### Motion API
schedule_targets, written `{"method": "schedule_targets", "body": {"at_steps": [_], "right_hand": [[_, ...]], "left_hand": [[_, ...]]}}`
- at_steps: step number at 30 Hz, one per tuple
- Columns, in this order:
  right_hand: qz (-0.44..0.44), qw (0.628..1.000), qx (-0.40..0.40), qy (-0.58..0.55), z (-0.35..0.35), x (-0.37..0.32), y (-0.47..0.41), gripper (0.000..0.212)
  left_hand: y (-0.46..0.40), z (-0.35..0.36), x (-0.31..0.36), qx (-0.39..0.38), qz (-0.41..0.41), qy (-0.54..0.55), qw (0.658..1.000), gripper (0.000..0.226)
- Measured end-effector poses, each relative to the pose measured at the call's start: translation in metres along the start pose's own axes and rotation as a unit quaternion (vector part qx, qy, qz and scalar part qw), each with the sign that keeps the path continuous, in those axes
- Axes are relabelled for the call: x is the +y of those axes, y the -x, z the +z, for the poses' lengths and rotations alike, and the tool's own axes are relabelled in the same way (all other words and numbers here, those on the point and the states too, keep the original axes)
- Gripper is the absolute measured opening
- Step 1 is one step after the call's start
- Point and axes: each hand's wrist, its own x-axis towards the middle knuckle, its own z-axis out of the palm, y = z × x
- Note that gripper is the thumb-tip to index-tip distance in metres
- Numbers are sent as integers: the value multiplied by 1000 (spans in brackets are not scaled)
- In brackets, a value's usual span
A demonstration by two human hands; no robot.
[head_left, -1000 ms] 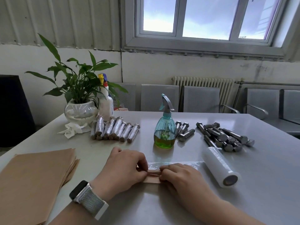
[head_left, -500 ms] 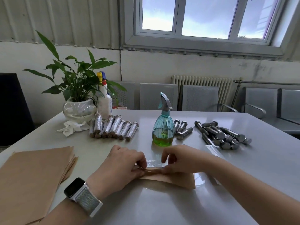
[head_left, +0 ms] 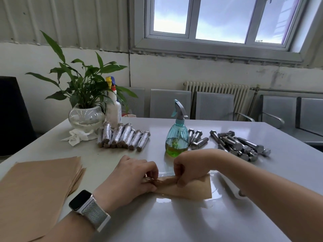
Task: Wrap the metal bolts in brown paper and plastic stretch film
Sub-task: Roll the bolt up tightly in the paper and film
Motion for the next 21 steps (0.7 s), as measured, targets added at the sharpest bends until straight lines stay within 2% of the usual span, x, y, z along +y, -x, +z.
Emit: {"method": "schedule_targets", "body": {"at_steps": [5, 7, 11, 16, 21], "right_hand": [[-7, 1000, 8, -15, -11, -10, 5, 28], [-19, 999, 20, 28, -8, -14, 7, 31], [-45, 990, 106, 80, 4, -17, 12, 27], [-90, 957, 224, 160, 30, -12, 15, 26], [-99, 943, 283, 142, 43, 1, 16, 28]], "left_hand": [[3, -2, 0, 0, -12, 8, 1000, 33], [3, -3, 0, -4, -16, 2, 1000, 37], [4, -4, 2, -3, -24, -10, 1000, 37], [5, 0, 11, 47, -11, -56, 997, 24], [5, 6, 17, 94, 12, -84, 992, 21]]}}
